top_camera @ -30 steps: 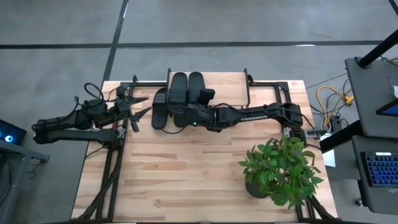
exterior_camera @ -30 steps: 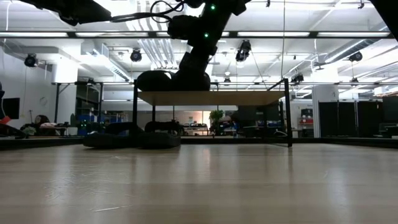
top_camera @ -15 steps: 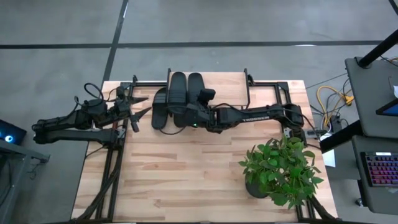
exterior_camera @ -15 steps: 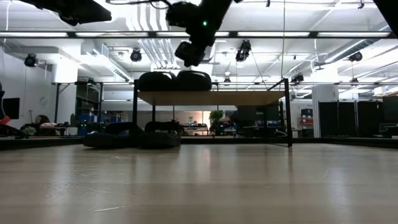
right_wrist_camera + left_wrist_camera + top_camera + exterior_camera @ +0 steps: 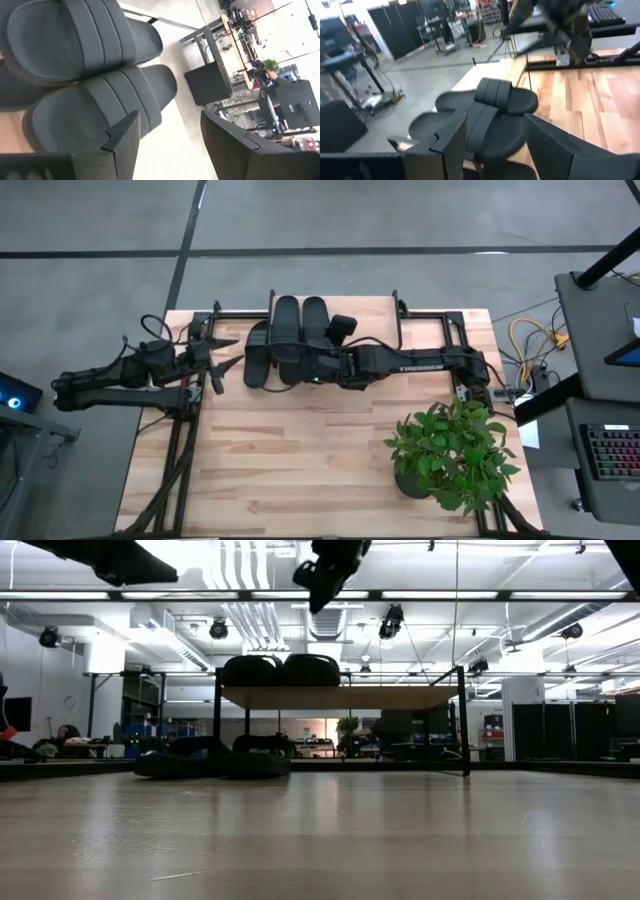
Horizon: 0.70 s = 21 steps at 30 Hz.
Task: Pick and place slides into the shelf
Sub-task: Put the black slipper on the shelf
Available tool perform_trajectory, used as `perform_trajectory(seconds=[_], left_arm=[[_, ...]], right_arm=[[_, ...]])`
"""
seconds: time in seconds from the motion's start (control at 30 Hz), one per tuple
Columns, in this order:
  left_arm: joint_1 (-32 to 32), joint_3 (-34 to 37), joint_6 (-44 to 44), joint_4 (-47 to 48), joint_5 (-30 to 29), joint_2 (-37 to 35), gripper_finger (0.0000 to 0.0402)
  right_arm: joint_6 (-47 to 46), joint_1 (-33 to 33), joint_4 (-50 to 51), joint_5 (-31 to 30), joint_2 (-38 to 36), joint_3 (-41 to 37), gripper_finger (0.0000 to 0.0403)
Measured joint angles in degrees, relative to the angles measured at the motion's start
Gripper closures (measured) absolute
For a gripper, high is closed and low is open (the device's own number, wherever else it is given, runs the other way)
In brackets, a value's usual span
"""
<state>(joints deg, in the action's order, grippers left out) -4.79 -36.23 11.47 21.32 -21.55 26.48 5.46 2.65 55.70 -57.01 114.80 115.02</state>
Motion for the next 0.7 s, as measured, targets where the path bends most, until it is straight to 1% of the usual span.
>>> perform_trajectory(seconds=[0.13, 0.23, 0.3, 0.43, 0.5, 0.6, 0.63, 0.7], left_arm=[[0.0, 0.0, -3.6, 1.4, -3.5, 1.4, 0.0224], [0.0, 0.0, -3.9, 1.8, -5.7, 3.4, 0.0224], [0.0, 0.0, -3.8, 1.8, -6.0, 5.3, 0.0224], [0.0, 0.0, -2.7, 4.1, -6.5, 11.5, 0.0224], [0.0, 0.1, -0.2, 6.7, -7.6, 14.8, 0.0224], [0.0, 0.6, 3.9, 8.1, -8.0, 20.7, 0.0224], [0.0, 0.7, 4.2, 8.1, -8.7, 22.4, 0.0224], [0.0, 0.6, 4.1, 6.2, -12.7, 25.9, 0.0224]], right_arm=[[-3.8, 1.1, 7.8, 0.0, -0.5, 4.1, 0.0205], [-4.6, 1.6, 10.8, 0.0, -1.8, 5.6, 0.0206], [-4.6, 1.7, 11.7, 0.0, -2.9, 5.8, 0.0208], [-4.7, 1.7, 12.0, 0.0, -6.0, 4.6, 0.0213], [-5.3, 1.7, 12.5, 0.0, -7.1, 3.8, 0.0215], [-7.6, 1.7, 15.1, 0.0, -8.2, 3.6, 0.0218], [-8.2, 1.7, 15.6, 0.0, -8.4, 3.6, 0.0219], [-8.5, 1.7, 16.2, 0.0, -8.7, 3.6, 0.0220]])
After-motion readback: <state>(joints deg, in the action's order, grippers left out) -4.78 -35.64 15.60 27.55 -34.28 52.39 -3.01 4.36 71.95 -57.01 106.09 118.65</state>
